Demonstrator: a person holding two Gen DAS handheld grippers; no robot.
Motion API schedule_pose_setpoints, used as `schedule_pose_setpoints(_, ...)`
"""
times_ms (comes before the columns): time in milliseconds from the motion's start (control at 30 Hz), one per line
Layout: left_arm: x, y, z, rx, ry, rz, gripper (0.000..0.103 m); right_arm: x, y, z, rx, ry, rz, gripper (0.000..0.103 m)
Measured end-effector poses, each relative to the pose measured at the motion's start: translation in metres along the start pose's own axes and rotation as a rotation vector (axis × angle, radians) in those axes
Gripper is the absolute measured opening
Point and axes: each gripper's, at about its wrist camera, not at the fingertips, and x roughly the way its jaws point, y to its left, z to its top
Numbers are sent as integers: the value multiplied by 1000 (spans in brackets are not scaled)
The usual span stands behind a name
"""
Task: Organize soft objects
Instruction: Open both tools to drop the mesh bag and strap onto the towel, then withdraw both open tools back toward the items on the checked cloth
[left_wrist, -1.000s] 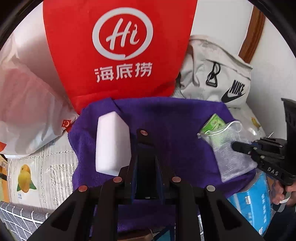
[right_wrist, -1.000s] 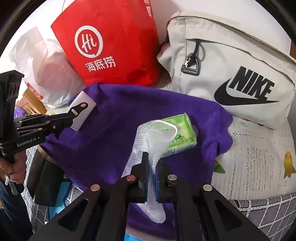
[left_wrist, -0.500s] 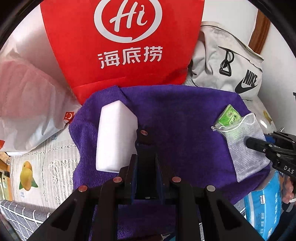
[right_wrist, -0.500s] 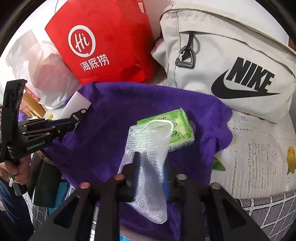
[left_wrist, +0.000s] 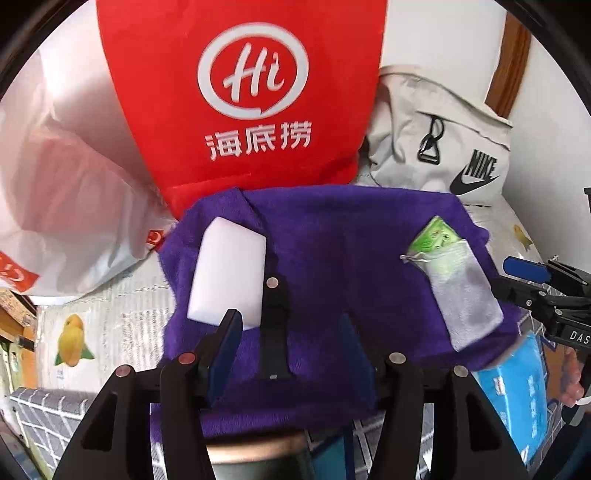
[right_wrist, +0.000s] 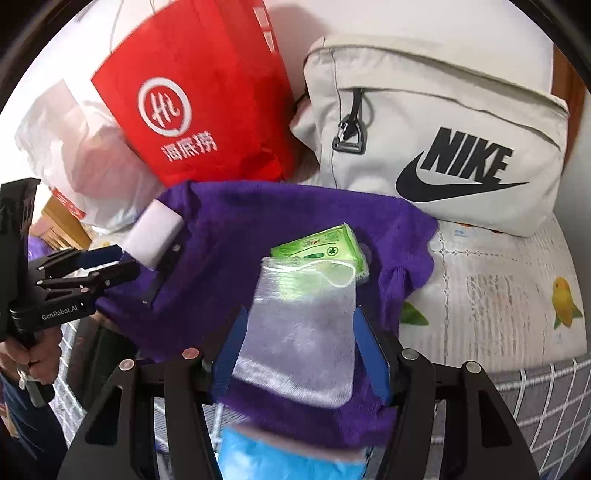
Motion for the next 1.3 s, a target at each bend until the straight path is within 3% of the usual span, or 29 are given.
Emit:
schedule_pose_setpoints(300, -56, -1, -40, -16, -28, 2, 59, -40, 28, -37, -12, -19, 32, 60)
schedule_pose_setpoints(833, -105, 2, -163, -69, 27, -7, 59, -89, 72, -113, -106, -24, 61, 60)
schedule_pose_setpoints(1067, -109, -14, -213, -30, 62, -59, 59, -107, 84, -135, -136, -36, 53, 60)
schedule_pose_setpoints(1167, -107, -28, -233, 3, 85, -140, 59, -113, 85, -145, -137, -44, 39, 60)
schedule_pose_setpoints(1300, -100, -47, -259, 62, 115, -193, 59, -121, 82, -158, -116, -56, 27, 60)
